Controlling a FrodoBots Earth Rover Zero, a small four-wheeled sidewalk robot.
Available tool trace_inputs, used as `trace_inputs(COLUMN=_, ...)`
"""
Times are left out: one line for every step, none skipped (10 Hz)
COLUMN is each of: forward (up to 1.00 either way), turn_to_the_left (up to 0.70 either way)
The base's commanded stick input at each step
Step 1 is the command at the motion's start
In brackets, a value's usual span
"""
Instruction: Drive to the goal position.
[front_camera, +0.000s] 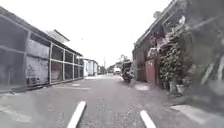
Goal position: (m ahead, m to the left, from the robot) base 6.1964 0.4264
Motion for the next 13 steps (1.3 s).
trace_inputs(forward=0.85, turn_to_the_left=-0.34)
trace_inputs(forward=0.85, turn_to_the_left=-0.32)
trace_inputs(forward=0.85, turn_to_the_left=-0.05)
trace_inputs(forward=0.85, turn_to_the_left=0.00)
trace_inputs(forward=0.85, turn_to_the_left=0.00)
trace_inputs(forward=0.85, turn_to_the_left=0.00)
trace_inputs(forward=0.85, turn_to_the_left=0.00)
trace_inputs(forward=0.85, turn_to_the_left=0.00)
trace_inputs(forward=0.85, turn_to_the_left=0.00)
trace_inputs(forward=0.85, turn_to_the_left=0.00)
trace_inputs(forward=0.85, turn_to_the_left=0.00)
trace_inputs(forward=0.85, turn_to_the_left=0.00)
trace_inputs(forward=0.85, turn_to_the_left=0.00)
